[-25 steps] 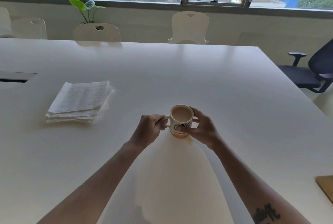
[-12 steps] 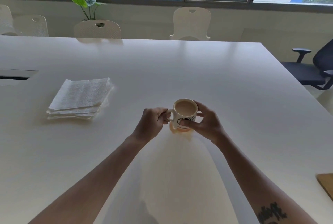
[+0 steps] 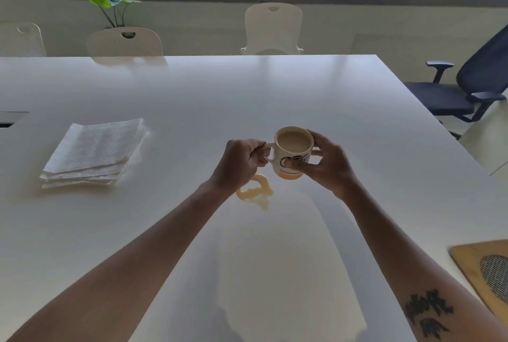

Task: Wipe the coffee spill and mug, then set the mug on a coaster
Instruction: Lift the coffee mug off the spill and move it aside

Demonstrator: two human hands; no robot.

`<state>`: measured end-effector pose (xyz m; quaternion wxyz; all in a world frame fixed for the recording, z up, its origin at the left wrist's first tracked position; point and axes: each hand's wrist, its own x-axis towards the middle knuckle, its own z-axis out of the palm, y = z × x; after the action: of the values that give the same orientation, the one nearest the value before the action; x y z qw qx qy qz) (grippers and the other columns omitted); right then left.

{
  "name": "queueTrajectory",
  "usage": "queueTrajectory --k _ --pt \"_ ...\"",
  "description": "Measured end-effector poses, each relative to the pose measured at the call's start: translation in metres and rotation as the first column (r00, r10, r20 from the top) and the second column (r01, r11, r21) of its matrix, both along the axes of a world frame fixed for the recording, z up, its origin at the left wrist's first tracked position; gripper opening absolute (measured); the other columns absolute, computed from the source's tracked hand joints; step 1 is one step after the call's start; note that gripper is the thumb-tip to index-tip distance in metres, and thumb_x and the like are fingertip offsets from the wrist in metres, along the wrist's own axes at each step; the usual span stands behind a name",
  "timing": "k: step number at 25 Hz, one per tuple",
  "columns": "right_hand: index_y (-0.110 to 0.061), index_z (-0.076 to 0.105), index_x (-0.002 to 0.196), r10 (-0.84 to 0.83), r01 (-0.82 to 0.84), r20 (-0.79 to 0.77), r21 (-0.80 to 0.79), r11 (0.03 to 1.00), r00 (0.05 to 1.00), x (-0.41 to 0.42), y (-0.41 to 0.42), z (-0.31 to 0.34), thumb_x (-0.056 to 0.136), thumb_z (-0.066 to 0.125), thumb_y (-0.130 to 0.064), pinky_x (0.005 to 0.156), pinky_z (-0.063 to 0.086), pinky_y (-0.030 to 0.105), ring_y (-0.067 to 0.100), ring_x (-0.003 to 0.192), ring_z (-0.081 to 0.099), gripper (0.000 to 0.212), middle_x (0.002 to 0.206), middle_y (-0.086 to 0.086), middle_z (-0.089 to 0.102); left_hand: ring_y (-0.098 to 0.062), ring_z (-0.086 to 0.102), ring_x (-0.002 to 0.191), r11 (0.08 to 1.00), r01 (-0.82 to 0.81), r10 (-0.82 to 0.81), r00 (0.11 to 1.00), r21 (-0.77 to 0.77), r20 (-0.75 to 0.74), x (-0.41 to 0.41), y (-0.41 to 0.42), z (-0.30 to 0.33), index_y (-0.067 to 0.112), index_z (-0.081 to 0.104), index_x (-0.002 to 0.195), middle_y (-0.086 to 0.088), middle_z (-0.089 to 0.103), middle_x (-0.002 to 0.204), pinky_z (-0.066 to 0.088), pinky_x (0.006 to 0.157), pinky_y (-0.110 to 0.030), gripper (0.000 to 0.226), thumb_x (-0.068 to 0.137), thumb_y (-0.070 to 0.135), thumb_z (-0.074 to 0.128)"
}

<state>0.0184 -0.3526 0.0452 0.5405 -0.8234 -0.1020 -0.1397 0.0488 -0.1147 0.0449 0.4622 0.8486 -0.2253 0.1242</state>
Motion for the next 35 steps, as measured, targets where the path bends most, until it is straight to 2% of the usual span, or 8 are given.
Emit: queueTrajectory --k 5,8,11,17,20,23,28,35 --pt "-0.020 0.069 0.137 -0.040 0.040 0.009 -0.023 0.999 0.999 -0.001 -0.049 0.007 0.071 0.101 -0.025 0.099 0.057 0.029 0.009 0.121 0.068 0.073 0.126 -0.008 0.076 -0.018 0.082 0.074 0.999 0.035 -0.035 0.999 -0.013 0.000 0.012 -0.051 0.002 -0.010 0.076 0.093 -0.023 0.080 0.082 0.068 0.077 -0.039 0.019 0.103 0.002 0.066" --pt "-0.018 0.068 0.138 -0.073 0.073 0.008 -0.034 0.997 0.997 -0.001 -0.080 0.010 0.071 0.100 -0.025 0.099 0.057 0.030 0.010 0.121 0.068 0.074 0.127 -0.007 0.076 -0.017 0.082 0.074 0.998 0.064 -0.064 0.998 -0.010 -0.005 0.021 -0.084 0.001 -0.010 0.076 0.092 -0.023 0.080 0.082 0.067 0.076 -0.043 0.020 0.104 0.003 0.066" --pt "-0.019 0.068 0.138 -0.105 0.105 0.000 -0.031 0.994 0.994 -0.002 -0.111 0.008 0.072 0.100 -0.024 0.099 0.057 0.029 0.010 0.121 0.068 0.074 0.127 -0.007 0.076 -0.026 0.083 0.075 0.995 0.095 -0.095 0.995 -0.007 0.003 0.029 -0.117 -0.002 -0.012 0.075 0.092 -0.025 0.080 0.081 0.067 0.074 -0.047 0.021 0.103 0.003 0.066" --pt "-0.027 0.069 0.135 -0.150 0.149 -0.025 -0.013 0.989 0.988 -0.005 -0.163 -0.003 0.071 0.100 -0.026 0.097 0.058 0.024 0.006 0.120 0.068 0.071 0.124 -0.015 0.075 -0.027 0.083 0.074 0.988 0.151 -0.151 0.988 -0.015 -0.016 0.040 -0.174 -0.017 -0.011 0.077 0.094 -0.024 0.080 0.082 0.068 0.074 -0.047 0.020 0.103 0.002 0.066" --pt "-0.024 0.069 0.136 -0.176 0.176 -0.044 -0.003 0.984 0.983 -0.007 -0.182 -0.013 0.072 0.100 -0.025 0.099 0.059 0.029 0.009 0.120 0.068 0.072 0.125 -0.013 0.075 -0.025 0.082 0.073 0.986 0.168 -0.169 0.985 -0.017 -0.046 0.043 -0.197 -0.025 -0.013 0.077 0.093 -0.025 0.080 0.081 0.067 0.075 -0.046 0.020 0.103 0.001 0.067" --pt "-0.022 0.068 0.137 -0.195 0.196 -0.064 0.011 0.981 0.979 -0.008 -0.195 -0.023 0.073 0.100 -0.024 0.101 0.059 0.033 0.010 0.121 0.068 0.072 0.126 -0.011 0.076 -0.028 0.083 0.074 0.982 0.186 -0.187 0.980 -0.010 -0.063 0.045 -0.211 -0.033 -0.013 0.077 0.093 -0.026 0.079 0.081 0.068 0.076 -0.045 0.020 0.103 0.000 0.066" --pt "-0.030 0.070 0.133 -0.207 0.209 -0.083 0.014 0.978 0.975 -0.012 -0.206 -0.039 0.073 0.099 -0.023 0.100 0.059 0.030 0.006 0.119 0.069 0.067 0.123 -0.017 0.076 -0.030 0.083 0.075 0.981 0.192 -0.191 0.976 0.002 -0.105 0.043 -0.225 -0.044 -0.013 0.076 0.092 -0.026 0.079 0.081 0.067 0.076 -0.046 0.021 0.103 0.001 0.065" --pt "-0.028 0.068 0.137 -0.201 0.205 -0.096 0.034 0.978 0.975 -0.011 -0.210 -0.052 0.072 0.100 -0.028 0.100 0.055 0.028 0.006 0.123 0.067 0.073 0.127 -0.017 0.074 -0.042 0.080 0.081 0.977 0.214 -0.211 0.968 0.005 -0.139 0.041 -0.226 -0.050 -0.017 0.070 0.086 -0.035 0.074 0.082 0.065 0.077 -0.046 0.025 0.103 0.001 0.065"
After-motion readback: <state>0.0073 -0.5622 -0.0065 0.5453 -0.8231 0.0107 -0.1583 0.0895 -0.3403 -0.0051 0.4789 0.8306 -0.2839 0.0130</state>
